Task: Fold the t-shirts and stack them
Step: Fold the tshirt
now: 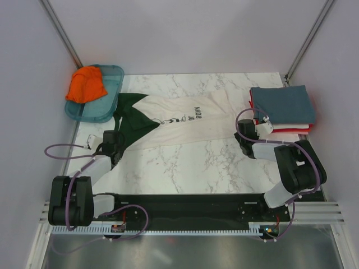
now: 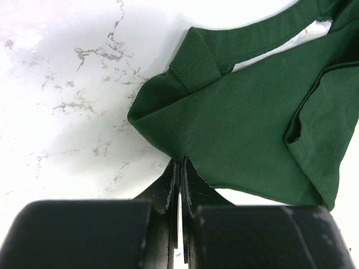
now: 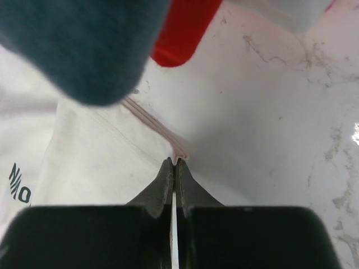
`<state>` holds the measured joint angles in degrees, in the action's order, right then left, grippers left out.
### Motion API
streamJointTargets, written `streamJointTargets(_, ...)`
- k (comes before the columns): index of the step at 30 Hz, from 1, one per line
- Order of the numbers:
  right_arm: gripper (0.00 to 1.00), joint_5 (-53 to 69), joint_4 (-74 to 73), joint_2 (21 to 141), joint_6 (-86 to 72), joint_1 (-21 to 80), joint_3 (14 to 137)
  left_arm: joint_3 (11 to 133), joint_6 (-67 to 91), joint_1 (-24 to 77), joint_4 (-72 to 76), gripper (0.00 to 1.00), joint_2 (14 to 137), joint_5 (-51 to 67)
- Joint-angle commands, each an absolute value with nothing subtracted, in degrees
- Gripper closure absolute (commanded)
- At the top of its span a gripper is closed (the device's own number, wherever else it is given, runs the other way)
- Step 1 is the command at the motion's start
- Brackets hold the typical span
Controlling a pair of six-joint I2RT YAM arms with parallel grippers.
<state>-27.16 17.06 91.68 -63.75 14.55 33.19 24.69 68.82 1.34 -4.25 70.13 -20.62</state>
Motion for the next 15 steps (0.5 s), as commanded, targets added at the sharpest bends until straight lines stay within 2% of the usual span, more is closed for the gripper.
streamJointTargets(1, 1.0, -30.8, 12.0, 87.6, -63.5, 14.9, 34.3, 26.9, 66.0, 0.9, -4.6, 0.98, 70.8, -21.8)
streamJointTargets(8, 1.0, -33.7, 9.1, 78.3, -62.1, 14.9, 32.0, 31.0, 62.9, 0.9, -10.0, 0.98, 70.8, -20.2)
streamJointTargets(12, 1.0, -35.4, 3.8, 77.1, -62.4, 14.6, 35.6, 37.9, 63.0, 0.9, -18.7, 0.98, 72.4, -20.1)
streamJointTargets(15, 1.0, -35.3, 1.7, 76.1, -62.8, 14.6, 35.2, 37.1, 63.5, 0.9, -19.2, 0.98, 70.8, -19.9)
